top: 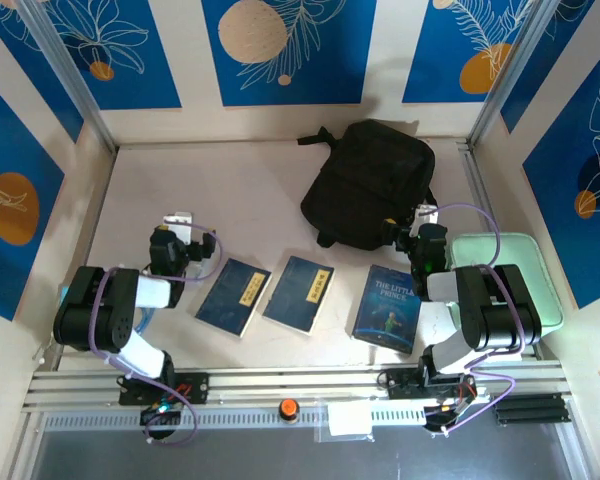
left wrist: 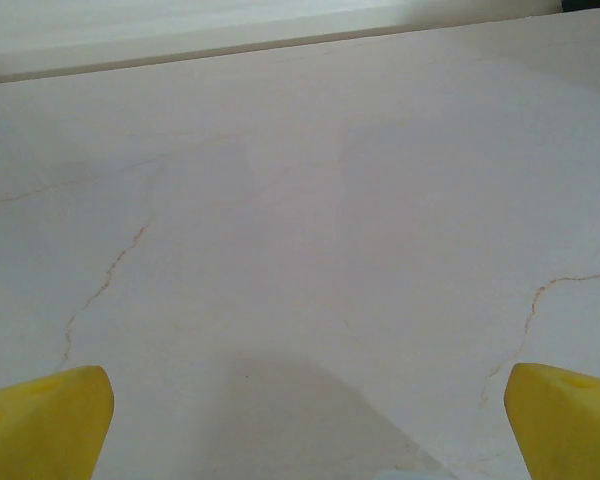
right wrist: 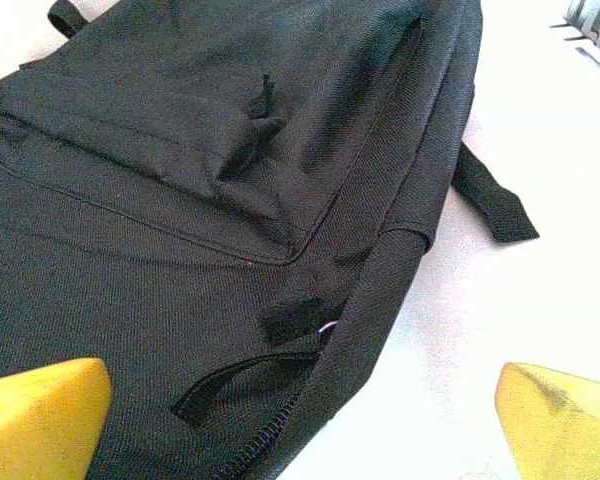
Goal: Pack the student bag
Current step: Move the student bag to the top-center of the table.
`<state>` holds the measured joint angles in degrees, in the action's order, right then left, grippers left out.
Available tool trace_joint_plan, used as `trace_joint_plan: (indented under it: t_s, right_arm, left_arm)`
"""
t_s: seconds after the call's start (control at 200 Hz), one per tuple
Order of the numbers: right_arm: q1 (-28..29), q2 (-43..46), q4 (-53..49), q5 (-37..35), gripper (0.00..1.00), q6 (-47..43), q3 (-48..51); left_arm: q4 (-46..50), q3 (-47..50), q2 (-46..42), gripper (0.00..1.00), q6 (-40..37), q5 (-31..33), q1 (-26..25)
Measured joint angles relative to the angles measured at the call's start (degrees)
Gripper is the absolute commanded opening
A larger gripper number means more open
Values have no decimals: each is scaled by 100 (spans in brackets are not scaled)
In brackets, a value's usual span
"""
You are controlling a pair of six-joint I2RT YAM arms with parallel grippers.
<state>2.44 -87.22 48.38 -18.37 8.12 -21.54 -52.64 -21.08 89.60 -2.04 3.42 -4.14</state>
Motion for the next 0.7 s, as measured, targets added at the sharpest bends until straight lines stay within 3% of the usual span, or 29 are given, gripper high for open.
trace_joint_plan:
  t_s: [0.7]
  right_arm:
    - [-2,0,0,39,99,0,0]
  left_arm:
    - [2,0,0,100,0,-2,2]
